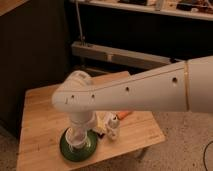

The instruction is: Move the arm in a circular motion

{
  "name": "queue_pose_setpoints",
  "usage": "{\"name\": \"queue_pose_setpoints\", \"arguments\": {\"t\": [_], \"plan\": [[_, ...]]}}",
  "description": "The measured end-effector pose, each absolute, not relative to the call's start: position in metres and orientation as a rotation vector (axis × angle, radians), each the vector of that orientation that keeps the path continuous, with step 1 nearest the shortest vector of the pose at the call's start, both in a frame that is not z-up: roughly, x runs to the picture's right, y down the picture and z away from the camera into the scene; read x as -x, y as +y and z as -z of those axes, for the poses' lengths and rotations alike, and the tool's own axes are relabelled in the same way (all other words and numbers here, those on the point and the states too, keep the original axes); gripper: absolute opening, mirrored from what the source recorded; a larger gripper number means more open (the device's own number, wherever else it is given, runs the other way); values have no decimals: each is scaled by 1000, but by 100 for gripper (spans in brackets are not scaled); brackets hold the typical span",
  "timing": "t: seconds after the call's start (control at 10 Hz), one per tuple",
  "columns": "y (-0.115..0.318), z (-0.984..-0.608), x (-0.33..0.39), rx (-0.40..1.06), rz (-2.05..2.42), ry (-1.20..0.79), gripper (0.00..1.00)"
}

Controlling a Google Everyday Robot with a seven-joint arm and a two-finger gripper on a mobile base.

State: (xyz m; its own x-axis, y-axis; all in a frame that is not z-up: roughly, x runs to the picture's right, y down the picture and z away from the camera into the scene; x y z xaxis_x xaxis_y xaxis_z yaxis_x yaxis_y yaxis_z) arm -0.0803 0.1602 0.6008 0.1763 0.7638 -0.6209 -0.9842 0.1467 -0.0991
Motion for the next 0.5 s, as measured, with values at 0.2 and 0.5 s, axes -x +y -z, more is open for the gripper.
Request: {"name": "queue_pose_setpoints", "arguments": {"t": [0.2, 0.5], "plan": [[120, -633, 90, 542, -1303, 383, 80], [49, -689, 102, 532, -1282, 278, 80]]}}
